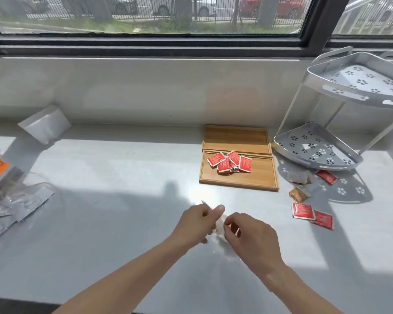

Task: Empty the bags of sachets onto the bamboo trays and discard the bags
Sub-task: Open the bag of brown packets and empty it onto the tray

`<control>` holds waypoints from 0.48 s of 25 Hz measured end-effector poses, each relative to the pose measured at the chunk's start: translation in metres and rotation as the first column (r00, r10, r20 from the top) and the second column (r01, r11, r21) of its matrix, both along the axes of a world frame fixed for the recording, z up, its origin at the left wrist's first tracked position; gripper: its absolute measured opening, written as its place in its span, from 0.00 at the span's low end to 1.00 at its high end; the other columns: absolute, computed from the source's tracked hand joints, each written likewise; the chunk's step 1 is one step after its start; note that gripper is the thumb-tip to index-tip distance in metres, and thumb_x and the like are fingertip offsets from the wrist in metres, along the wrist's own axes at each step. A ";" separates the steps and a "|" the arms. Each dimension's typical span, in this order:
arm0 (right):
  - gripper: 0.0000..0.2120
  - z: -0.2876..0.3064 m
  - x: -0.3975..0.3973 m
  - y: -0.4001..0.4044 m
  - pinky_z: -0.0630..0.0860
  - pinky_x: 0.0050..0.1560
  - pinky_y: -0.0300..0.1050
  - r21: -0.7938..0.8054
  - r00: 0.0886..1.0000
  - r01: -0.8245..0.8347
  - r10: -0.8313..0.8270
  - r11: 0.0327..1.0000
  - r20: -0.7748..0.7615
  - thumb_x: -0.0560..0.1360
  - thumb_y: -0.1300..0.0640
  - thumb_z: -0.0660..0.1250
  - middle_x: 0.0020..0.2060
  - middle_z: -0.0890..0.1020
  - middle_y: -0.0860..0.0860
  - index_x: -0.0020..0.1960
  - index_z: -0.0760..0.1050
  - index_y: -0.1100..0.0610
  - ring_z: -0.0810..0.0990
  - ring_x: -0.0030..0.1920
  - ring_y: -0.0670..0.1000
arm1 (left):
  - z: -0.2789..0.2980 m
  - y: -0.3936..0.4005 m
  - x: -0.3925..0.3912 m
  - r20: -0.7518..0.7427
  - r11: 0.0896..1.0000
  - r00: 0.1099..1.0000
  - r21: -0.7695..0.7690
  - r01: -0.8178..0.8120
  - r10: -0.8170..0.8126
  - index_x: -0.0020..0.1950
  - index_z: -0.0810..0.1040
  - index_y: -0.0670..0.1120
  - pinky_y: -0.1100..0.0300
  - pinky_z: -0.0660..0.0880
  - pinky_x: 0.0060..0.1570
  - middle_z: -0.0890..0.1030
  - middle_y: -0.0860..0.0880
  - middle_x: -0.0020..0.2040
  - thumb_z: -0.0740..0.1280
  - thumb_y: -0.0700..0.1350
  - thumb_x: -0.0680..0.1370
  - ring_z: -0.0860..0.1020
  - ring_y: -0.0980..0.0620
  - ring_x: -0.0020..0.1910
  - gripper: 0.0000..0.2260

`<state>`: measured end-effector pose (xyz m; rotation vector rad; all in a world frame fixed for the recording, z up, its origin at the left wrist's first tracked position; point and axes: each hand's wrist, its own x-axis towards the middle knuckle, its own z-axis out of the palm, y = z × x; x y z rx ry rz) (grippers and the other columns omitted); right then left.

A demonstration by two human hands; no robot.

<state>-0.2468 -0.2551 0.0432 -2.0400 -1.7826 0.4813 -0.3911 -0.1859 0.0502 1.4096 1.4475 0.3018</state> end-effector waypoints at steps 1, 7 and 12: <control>0.03 -0.005 -0.006 -0.004 0.69 0.31 0.35 0.033 0.999 -0.030 0.029 0.999 0.013 0.74 0.50 0.66 0.34 0.80 0.40 0.41 0.76 0.45 0.75 0.31 0.42 | 0.001 -0.007 -0.004 0.050 0.993 0.999 -0.120 -0.013 0.019 0.43 0.78 0.43 0.59 0.80 0.33 0.83 0.50 0.39 0.65 0.59 0.76 0.81 0.53 0.38 0.18; 0.07 -0.026 -0.019 -0.013 0.74 0.27 0.38 0.050 0.991 -0.131 0.129 0.990 0.047 0.69 0.46 0.71 0.32 0.78 0.38 0.42 0.73 0.43 0.76 0.31 0.39 | -0.005 -0.021 -0.032 0.088 0.941 0.987 -0.322 -0.100 0.135 0.48 0.82 0.39 0.61 0.78 0.31 0.86 0.45 0.45 0.69 0.47 0.76 0.81 0.54 0.36 0.11; 0.11 -0.014 -0.021 -0.005 0.77 0.43 0.37 -0.197 0.982 -0.128 0.096 0.972 -0.160 0.73 0.36 0.62 0.39 0.81 0.38 0.49 0.76 0.41 0.80 0.40 0.41 | -0.009 -0.024 -0.039 0.081 0.959 0.993 -0.274 -0.065 0.091 0.42 0.82 0.42 0.62 0.79 0.32 0.85 0.48 0.37 0.68 0.43 0.74 0.80 0.55 0.34 0.05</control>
